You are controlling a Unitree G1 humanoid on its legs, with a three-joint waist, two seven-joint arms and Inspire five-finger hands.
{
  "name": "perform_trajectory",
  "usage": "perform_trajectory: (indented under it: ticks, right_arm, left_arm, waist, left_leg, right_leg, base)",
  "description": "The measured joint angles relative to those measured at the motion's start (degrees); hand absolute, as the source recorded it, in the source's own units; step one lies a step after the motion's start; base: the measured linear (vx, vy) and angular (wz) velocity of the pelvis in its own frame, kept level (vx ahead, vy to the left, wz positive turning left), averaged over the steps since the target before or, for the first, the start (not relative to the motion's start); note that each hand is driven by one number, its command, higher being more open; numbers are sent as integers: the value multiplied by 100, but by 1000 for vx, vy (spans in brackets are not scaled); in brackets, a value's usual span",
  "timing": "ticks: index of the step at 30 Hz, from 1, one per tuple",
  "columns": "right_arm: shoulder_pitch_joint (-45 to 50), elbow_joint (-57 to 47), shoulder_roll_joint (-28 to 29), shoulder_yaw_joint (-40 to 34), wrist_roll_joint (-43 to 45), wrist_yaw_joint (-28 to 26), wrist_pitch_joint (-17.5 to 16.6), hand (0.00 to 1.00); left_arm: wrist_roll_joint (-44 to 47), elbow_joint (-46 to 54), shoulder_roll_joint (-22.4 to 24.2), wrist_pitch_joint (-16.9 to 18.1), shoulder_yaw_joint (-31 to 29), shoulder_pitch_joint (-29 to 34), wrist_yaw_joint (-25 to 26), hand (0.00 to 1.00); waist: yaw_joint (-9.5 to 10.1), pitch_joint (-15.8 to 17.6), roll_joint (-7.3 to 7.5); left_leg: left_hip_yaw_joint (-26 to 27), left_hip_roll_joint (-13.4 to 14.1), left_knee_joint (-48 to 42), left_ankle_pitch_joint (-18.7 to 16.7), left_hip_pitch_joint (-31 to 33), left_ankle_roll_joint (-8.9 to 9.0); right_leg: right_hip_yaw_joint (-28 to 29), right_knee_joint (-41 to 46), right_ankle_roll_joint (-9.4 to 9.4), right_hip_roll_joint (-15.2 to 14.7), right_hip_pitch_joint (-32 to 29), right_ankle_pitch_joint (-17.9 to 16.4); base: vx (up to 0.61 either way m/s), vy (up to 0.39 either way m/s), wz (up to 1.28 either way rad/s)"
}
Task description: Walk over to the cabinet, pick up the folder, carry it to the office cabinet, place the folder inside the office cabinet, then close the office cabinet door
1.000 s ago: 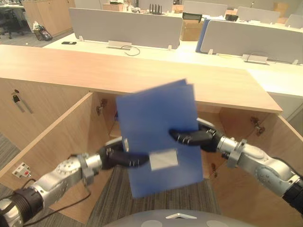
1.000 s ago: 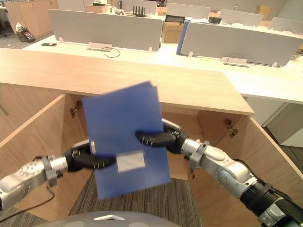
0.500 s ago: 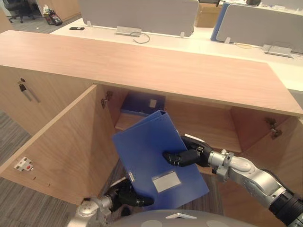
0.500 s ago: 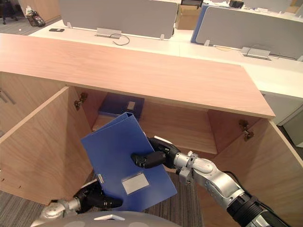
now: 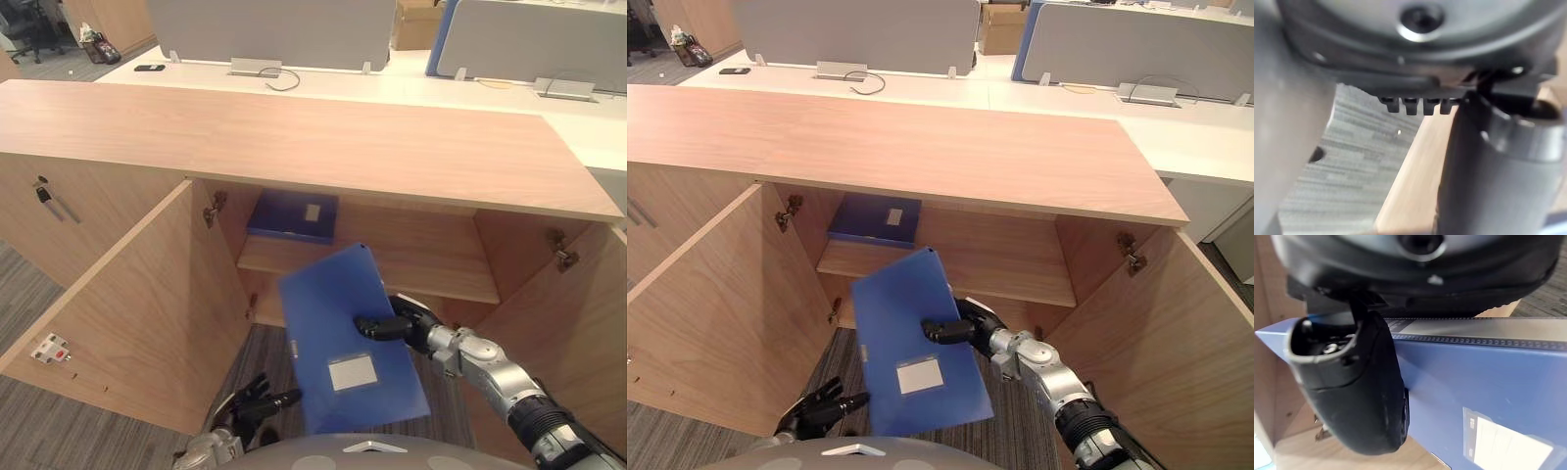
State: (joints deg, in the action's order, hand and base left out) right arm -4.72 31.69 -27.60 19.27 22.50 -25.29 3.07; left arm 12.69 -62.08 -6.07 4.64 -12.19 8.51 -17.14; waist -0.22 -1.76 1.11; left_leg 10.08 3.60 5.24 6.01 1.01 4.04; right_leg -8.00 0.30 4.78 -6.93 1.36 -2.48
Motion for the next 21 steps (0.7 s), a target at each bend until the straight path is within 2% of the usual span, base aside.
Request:
perform_trajectory:
  ticks: [2, 5, 8, 11, 14, 21]
  right_arm:
    - [-4, 815, 409, -777, -210, 342, -11, 0]
    - [-27, 1524, 806, -1920, -172, 866, -13, 0]
    - [-198, 2256, 1281, -3299, 1094, 1755, -284, 0]
    - [-340, 2451, 1584, -3584, 2480, 2051, -660, 0]
    - [-494, 2508, 1822, -3736, 3596, 2116, -981, 0]
    - [-888, 2666, 2220, -4027, 4871, 2442, -1294, 0]
  left_arm:
    - [-50, -296, -144, -151, -298, 167, 286, 100]
    - [-47, -393, -168, -243, -465, 402, 413, 100]
    - [37, -380, -76, -240, -689, 494, 564, 100]
    - [8, -379, -55, -240, -686, 465, 773, 100]
    - [7, -376, 28, -238, -686, 419, 981, 100]
    - [-218, -375, 125, -240, -672, 304, 1420, 100]
  waist:
    - [4, 74, -56]
    - [16, 105, -126]
    - [157, 111, -208]
    - [148, 129, -202]
    - [150, 151, -214]
    - [200, 243, -233]
  left_leg:
    - [-42, -20, 0, -34, -51, -5]
    - [-143, -67, -1, -57, -51, -11]
    - [-202, -114, -2, -57, -59, -53]
    - [-221, -126, -1, -74, -163, -48]
    - [-222, -133, 0, -96, -222, -46]
    - [-203, -134, 1, -155, -242, -18]
  right_leg:
    - [-53, -43, 16, -14, 105, -8]
    - [-142, -44, 56, -50, 165, -28]
    - [-219, -62, 65, -85, 228, -36]
    - [-277, -148, 65, -87, 388, -35]
    - [-286, -152, 68, -94, 450, -57]
    - [-270, -156, 70, -105, 455, -114]
  base:
    - [41, -5, 9]
    - [52, -2, 19]
    - [68, 3, 12]
    - [41, -12, 4]
    - [13, -7, 0]
    - [-7, -1, -1]
